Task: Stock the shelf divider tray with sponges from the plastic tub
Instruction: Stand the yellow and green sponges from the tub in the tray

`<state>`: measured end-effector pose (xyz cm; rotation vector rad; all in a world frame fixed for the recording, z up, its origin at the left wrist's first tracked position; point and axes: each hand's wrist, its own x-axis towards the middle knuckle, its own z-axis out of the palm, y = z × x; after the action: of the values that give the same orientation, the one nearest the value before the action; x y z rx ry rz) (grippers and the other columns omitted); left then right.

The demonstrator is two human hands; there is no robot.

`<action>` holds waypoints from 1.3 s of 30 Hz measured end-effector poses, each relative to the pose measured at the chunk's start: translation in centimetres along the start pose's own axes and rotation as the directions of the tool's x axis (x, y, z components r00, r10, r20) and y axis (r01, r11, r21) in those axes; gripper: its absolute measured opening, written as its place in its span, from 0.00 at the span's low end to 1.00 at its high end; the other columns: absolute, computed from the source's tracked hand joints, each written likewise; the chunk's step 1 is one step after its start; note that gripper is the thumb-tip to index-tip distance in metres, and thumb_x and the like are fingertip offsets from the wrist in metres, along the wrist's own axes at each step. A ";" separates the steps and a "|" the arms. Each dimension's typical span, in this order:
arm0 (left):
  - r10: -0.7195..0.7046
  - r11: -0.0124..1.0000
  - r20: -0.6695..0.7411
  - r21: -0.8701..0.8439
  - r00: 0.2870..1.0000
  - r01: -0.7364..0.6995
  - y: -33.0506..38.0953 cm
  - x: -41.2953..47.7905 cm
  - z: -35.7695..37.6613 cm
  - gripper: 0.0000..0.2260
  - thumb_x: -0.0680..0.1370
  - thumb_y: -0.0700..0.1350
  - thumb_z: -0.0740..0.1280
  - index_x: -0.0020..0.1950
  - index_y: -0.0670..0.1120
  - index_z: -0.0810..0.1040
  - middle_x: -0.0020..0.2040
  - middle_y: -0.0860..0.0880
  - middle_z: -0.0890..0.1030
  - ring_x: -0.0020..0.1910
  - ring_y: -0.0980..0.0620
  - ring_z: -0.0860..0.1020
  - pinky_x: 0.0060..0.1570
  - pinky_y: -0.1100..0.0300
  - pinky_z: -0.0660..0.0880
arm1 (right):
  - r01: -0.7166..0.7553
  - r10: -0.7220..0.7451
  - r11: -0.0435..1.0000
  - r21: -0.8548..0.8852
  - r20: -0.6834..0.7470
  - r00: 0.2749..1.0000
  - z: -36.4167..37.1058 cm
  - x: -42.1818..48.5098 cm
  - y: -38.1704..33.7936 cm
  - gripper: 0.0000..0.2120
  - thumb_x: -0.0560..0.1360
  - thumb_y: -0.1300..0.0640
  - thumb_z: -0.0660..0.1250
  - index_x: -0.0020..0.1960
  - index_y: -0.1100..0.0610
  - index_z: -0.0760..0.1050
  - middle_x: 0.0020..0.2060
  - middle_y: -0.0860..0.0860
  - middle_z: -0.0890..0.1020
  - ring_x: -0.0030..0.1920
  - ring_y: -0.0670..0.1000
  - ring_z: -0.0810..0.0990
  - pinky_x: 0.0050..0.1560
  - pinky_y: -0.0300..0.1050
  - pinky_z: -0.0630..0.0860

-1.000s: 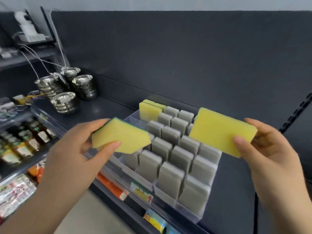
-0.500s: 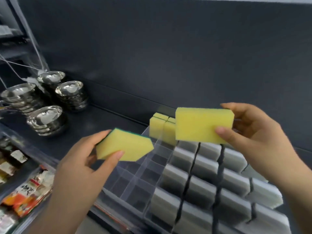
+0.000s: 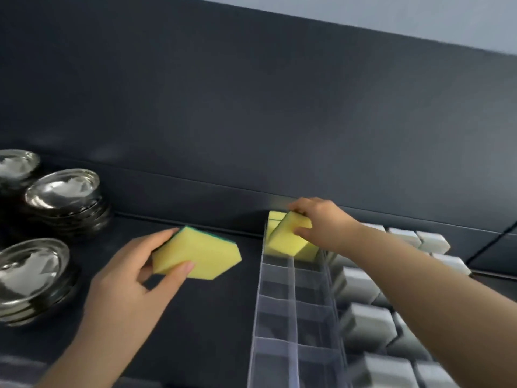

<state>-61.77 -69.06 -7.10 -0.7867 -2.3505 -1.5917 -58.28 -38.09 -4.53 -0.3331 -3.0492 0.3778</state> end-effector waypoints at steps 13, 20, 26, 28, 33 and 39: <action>0.092 0.992 0.113 -0.094 0.989 -0.082 -2.3 2.9 -1.2 0.19 0.65 0.48 0.71 0.55 0.59 0.75 0.53 0.63 0.77 0.49 0.64 0.78 0.47 0.78 0.70 | -0.049 0.075 0.964 -0.261 0.093 0.993 2.5 1.6 -2.9 0.25 0.75 0.53 0.66 0.69 0.49 0.63 0.64 0.51 0.70 0.62 0.55 0.71 0.57 0.49 0.73; 0.116 0.993 0.201 -0.017 0.973 -0.115 -2.3 3.9 1.1 0.20 0.69 0.42 0.74 0.60 0.50 0.78 0.54 0.60 0.76 0.51 0.62 0.76 0.49 0.72 0.73 | -0.069 0.064 0.997 -0.034 -0.122 0.990 -0.8 -0.9 -2.6 0.19 0.74 0.53 0.67 0.64 0.51 0.71 0.57 0.49 0.75 0.56 0.50 0.75 0.56 0.45 0.73; 0.210 0.964 0.387 0.071 0.898 -0.257 -0.4 6.5 7.6 0.23 0.73 0.44 0.70 0.67 0.51 0.72 0.56 0.58 0.69 0.48 0.64 0.69 0.51 0.79 0.62 | 0.040 0.004 0.987 0.154 -0.279 0.960 -1.9 -3.8 -2.1 0.14 0.72 0.56 0.70 0.57 0.54 0.77 0.43 0.39 0.73 0.40 0.34 0.72 0.49 0.37 0.70; 0.226 0.955 0.451 0.073 0.864 -0.288 0.3 7.3 9.6 0.23 0.74 0.45 0.69 0.68 0.52 0.71 0.56 0.57 0.70 0.47 0.63 0.68 0.48 0.77 0.62 | 0.061 -0.012 0.983 0.174 -0.271 0.962 -1.5 -4.2 -1.9 0.14 0.73 0.58 0.69 0.58 0.52 0.77 0.44 0.40 0.73 0.43 0.36 0.73 0.51 0.38 0.72; 0.203 0.935 0.550 0.137 0.810 -0.327 0.8 8.2 12.7 0.20 0.73 0.47 0.70 0.64 0.53 0.71 0.58 0.55 0.71 0.51 0.57 0.71 0.49 0.63 0.68 | 0.075 -0.044 0.983 0.168 -0.179 0.983 0.2 -4.2 -1.5 0.19 0.74 0.59 0.67 0.64 0.51 0.72 0.52 0.45 0.74 0.46 0.37 0.71 0.50 0.28 0.65; 0.180 0.930 0.593 0.157 0.784 -0.333 0.1 8.2 14.4 0.19 0.74 0.46 0.70 0.63 0.52 0.73 0.60 0.54 0.71 0.54 0.55 0.72 0.51 0.64 0.68 | 0.059 -0.050 0.989 0.138 -0.069 0.996 0.9 -3.9 -0.8 0.20 0.75 0.59 0.65 0.66 0.51 0.70 0.62 0.49 0.73 0.61 0.49 0.72 0.63 0.43 0.67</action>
<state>-66.75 -53.35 -9.18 -1.6278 -2.5903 -0.9962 -54.75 -39.88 -5.29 -0.2485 -2.9410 0.5619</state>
